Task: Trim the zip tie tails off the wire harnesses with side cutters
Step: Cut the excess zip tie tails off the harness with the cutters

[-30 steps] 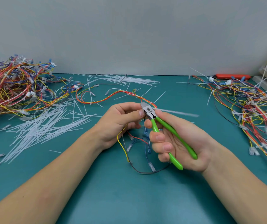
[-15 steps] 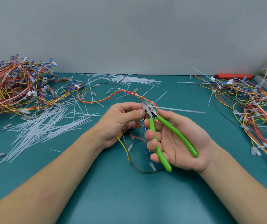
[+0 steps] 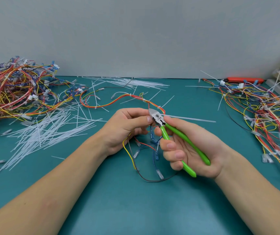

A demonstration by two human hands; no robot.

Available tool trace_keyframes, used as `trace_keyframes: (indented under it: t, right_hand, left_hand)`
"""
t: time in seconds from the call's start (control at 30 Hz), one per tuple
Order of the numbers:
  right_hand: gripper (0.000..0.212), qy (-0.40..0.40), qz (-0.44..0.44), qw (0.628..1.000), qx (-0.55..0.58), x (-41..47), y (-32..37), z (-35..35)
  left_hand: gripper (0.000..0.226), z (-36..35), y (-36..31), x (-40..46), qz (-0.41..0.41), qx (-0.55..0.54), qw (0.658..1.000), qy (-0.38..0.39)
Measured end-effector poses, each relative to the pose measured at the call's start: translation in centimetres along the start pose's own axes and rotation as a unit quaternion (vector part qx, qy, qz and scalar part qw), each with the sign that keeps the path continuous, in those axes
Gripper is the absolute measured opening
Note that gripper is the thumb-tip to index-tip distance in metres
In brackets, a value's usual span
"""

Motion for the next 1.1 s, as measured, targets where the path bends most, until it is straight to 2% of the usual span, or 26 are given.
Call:
trace_keyframes:
  t: [0.37,0.47,0.67,1.1]
  right_hand:
    - [0.038,-0.037,0.030,0.997,-0.056,0.03,0.09,-0.46]
    - [0.040,-0.047,0.036,0.996,-0.062,0.26,0.07,-0.35]
    - [0.044,0.002,0.018,0.999,-0.049,-0.01,-0.01,-0.05]
    - [0.045,0.000,0.020,0.999,-0.045,0.24,-0.05,0.01]
  left_hand:
    - [0.023,-0.27,-0.26,-0.21,0.002,0.003,1.000,-0.009]
    - [0.018,-0.18,-0.24,-0.13,-0.001,-0.007,1.000,-0.010]
    - [0.016,-0.30,-0.20,-0.17,-0.001,-0.014,1.000,0.006]
    - [0.016,-0.58,-0.36,-0.30,0.000,-0.004,1.000,0.010]
Point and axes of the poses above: each hand's wrist, its own x-axis towards the middle knuckle, its own z-axis out of the back of the hand, y = z × x, the point moved 5 cm from there along x, towards the middle knuckle, and after that the axes turned 15 degrees about -x, right-handed, at the moved point
